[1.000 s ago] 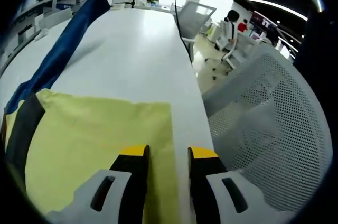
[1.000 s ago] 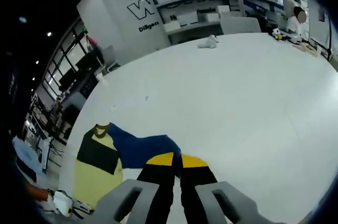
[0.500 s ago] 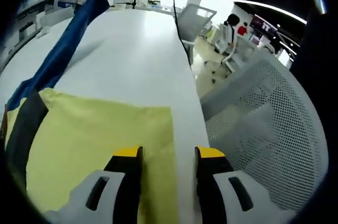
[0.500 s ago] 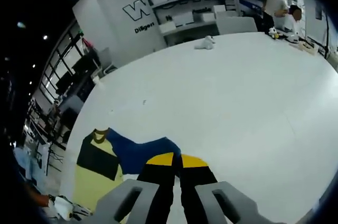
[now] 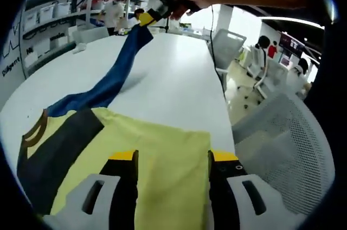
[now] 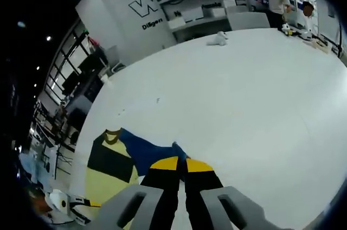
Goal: Fold the garment on the visible template until the final outline fits inside the template.
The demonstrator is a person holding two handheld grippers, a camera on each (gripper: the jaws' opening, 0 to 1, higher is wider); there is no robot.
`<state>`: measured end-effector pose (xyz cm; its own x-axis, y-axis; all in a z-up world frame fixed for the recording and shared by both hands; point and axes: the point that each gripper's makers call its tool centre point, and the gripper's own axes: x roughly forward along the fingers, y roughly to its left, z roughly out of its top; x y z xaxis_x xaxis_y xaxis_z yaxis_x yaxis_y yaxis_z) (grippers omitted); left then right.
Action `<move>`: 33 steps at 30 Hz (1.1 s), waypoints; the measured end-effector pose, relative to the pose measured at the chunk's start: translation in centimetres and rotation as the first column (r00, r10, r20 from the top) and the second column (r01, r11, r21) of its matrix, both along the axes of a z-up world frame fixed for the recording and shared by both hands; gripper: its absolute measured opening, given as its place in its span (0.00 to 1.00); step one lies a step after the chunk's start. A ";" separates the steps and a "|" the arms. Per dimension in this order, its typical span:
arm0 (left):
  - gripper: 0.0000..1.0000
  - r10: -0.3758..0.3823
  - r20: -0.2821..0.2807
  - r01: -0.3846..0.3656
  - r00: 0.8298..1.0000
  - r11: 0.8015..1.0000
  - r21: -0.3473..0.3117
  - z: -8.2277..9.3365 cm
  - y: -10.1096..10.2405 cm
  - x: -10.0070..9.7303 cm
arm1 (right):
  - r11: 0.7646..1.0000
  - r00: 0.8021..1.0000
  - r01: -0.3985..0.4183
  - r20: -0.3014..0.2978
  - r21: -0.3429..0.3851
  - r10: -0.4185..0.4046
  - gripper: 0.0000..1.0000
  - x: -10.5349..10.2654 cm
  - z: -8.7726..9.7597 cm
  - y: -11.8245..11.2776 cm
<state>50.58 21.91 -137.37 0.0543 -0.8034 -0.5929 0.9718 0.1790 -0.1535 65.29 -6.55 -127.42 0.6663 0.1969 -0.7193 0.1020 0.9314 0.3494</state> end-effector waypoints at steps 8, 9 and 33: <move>0.52 0.119 0.024 -0.118 0.993 0.993 -0.025 0.9 3.0 1.5 | 1.000 1.000 -0.015 0.015 0.025 0.015 0.00 0.2 2.2 1.2; 0.53 0.137 0.028 -0.136 0.990 0.990 -0.029 1.0 3.6 1.7 | 0.999 1.000 -0.016 0.017 0.028 0.015 0.00 0.2 2.4 1.4; 0.91 0.399 0.091 -0.397 0.912 0.917 -0.043 0.7 12.9 4.4 | 0.994 0.994 -0.106 0.043 0.011 0.105 0.00 1.8 4.3 7.2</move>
<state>55.00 34.80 -136.69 0.4279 -0.7170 -0.5503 0.8310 0.5515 -0.0724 67.08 0.70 -123.14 0.6708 0.2769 -0.6880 -0.0118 0.9316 0.3634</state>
